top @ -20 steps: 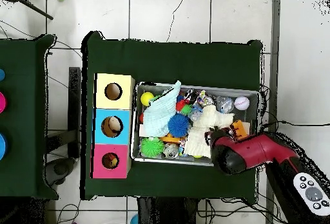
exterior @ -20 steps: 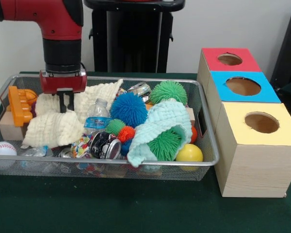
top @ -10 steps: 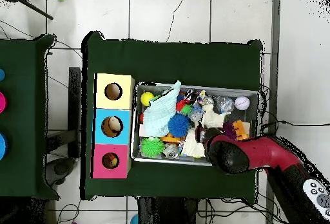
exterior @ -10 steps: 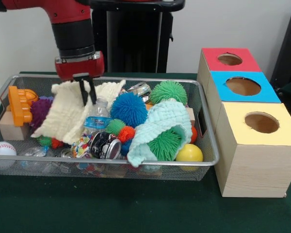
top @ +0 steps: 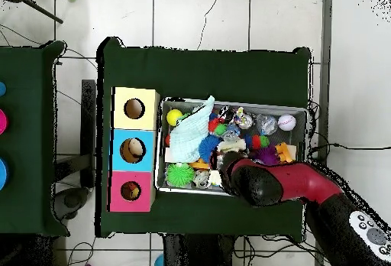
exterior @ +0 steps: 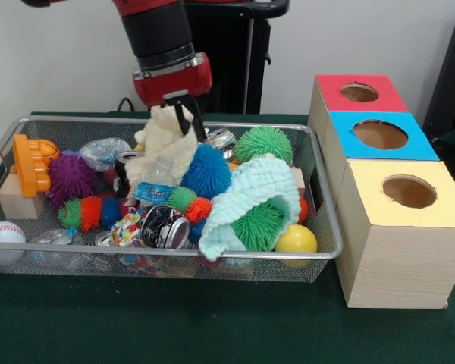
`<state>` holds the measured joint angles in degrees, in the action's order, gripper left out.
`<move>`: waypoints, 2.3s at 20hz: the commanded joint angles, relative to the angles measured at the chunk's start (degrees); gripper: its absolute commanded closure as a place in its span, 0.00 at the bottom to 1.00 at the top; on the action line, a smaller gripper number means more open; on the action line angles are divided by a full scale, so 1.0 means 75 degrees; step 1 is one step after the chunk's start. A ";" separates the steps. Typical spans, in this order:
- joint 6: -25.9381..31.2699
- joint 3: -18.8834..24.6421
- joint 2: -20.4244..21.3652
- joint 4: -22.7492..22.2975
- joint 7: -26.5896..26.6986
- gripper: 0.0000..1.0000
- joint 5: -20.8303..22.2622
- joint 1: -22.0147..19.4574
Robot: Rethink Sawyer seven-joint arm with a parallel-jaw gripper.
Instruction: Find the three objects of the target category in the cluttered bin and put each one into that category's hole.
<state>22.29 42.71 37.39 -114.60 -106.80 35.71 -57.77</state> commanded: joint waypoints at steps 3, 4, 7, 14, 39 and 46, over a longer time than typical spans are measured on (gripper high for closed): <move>-0.0721 0.0213 0.0437 -0.0759 -0.1148 1.00 -0.0858 0.0448; -0.0780 0.0179 0.0433 -0.0772 -0.1143 1.00 -0.0896 0.0483; -0.0913 0.0066 0.0463 -0.0815 -0.1135 1.00 -0.1000 0.0607; -0.1032 -0.0080 0.0568 -0.0922 -0.0971 1.00 -0.1165 0.0713; 0.0279 -0.0794 0.1539 -0.0281 0.1512 1.00 0.0766 0.0535; 0.1491 -0.0644 0.1798 0.0447 0.3064 1.00 0.2234 0.0124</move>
<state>21.70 39.53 48.37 -120.05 -106.77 42.67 -53.43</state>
